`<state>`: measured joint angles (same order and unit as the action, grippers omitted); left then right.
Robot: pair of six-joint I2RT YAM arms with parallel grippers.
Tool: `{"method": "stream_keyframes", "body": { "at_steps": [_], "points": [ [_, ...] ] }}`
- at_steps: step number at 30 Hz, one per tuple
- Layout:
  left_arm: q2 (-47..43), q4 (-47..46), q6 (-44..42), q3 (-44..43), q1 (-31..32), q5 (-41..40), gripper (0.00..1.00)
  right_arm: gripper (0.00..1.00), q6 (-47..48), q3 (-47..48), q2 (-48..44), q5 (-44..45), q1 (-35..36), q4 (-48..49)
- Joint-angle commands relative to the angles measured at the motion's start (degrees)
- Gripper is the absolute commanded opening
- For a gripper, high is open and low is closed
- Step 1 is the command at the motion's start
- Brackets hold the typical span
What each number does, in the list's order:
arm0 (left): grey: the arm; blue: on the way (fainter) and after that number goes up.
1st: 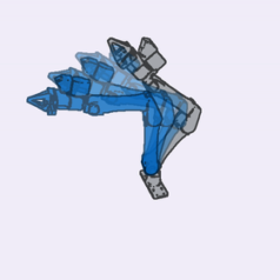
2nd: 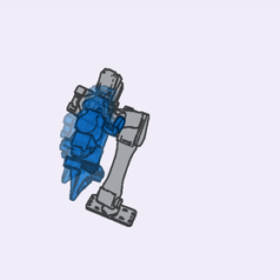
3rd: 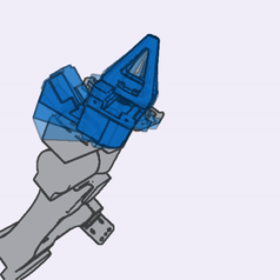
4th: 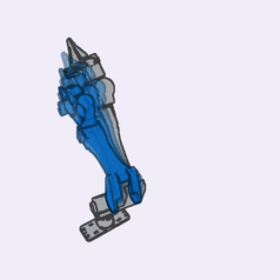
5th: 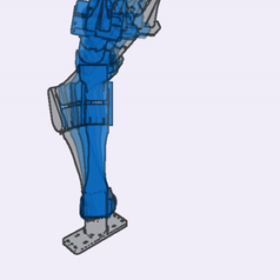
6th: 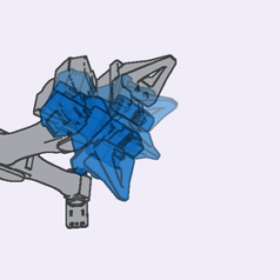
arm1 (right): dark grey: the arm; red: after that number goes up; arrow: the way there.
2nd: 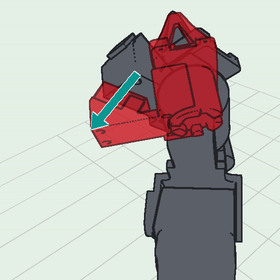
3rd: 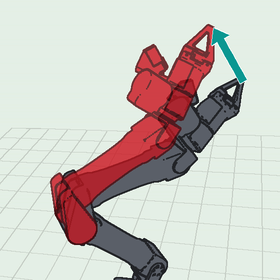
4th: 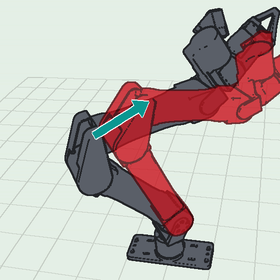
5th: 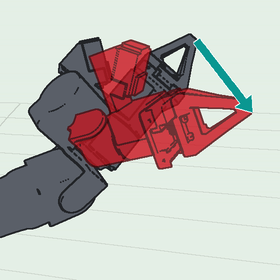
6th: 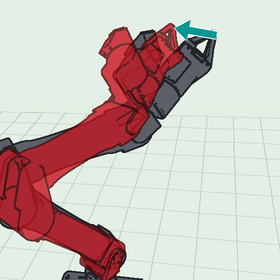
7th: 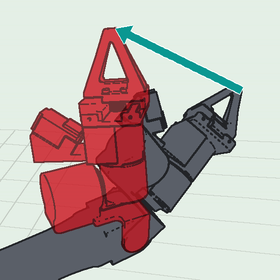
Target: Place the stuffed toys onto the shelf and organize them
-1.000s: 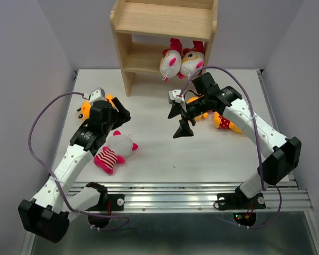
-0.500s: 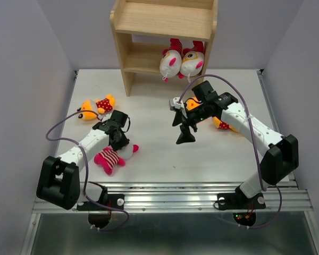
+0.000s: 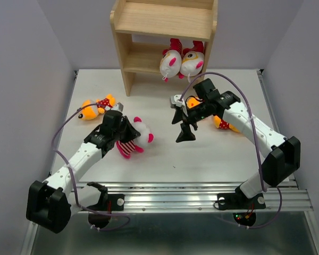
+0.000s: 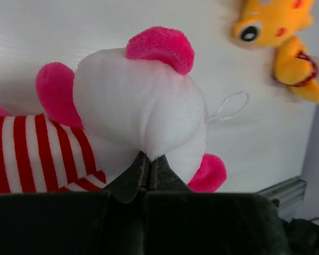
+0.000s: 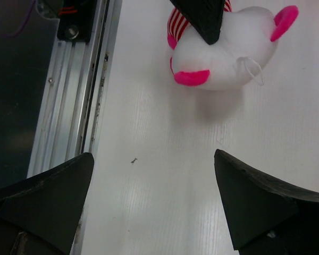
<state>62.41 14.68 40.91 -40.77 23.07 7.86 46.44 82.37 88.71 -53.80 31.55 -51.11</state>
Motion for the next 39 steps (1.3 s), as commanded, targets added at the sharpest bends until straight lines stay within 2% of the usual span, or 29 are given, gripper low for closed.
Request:
{"method": "stream_keyframes", "body": {
  "at_steps": [1, 4, 5, 7, 10, 13, 24, 34, 38, 39],
  "points": [
    [-3.9, -18.5, -2.2, 0.0, 1.5, 10.1, 0.0, 1.0, -10.1, 7.2, 2.2, -6.0, -0.1, 1.3],
    [-3.1, -23.4, -2.4, 0.4, 2.4, 12.6, 0.0, 0.99, -23.4, 9.5, 5.5, -8.3, 0.4, 8.6],
    [-2.1, -25.3, -2.6, 0.2, 2.9, 12.9, 0.0, 0.98, -33.7, 9.1, 5.9, -7.8, 0.4, 14.2],
    [-1.0, -27.1, -3.5, -1.0, 4.1, 13.1, 0.0, 0.98, -43.0, 8.3, 6.0, -1.9, 1.1, 17.8],
    [1.4, -28.8, -4.5, -3.0, 5.5, 13.2, 0.0, 0.98, -51.0, 10.7, 6.9, 6.9, 1.1, 20.6],
    [3.7, -29.4, -5.0, -5.2, 6.3, 13.3, 0.0, 0.96, -53.8, 12.8, 8.3, 11.1, 1.1, 20.2],
    [3.6, -32.9, -3.9, -4.7, 7.6, 13.4, 0.0, 0.92, -49.5, 10.0, 7.4, 20.7, 2.1, 17.8],
    [1.2, -34.1, -3.6, -3.1, 7.6, 12.2, 0.0, 0.89, -44.6, 9.2, 7.0, 21.7, 2.1, 18.5],
    [0.3, -35.2, -2.9, -2.1, 7.5, 12.4, 0.0, 0.78, -40.3, 8.2, 7.1, 14.5, 2.1, 17.5],
    [0.3, -35.4, -2.8, -2.0, 7.5, 12.5, 0.0, 0.71, -39.7, 7.6, 7.1, 13.3, 2.1, 17.6]
  ]
}}
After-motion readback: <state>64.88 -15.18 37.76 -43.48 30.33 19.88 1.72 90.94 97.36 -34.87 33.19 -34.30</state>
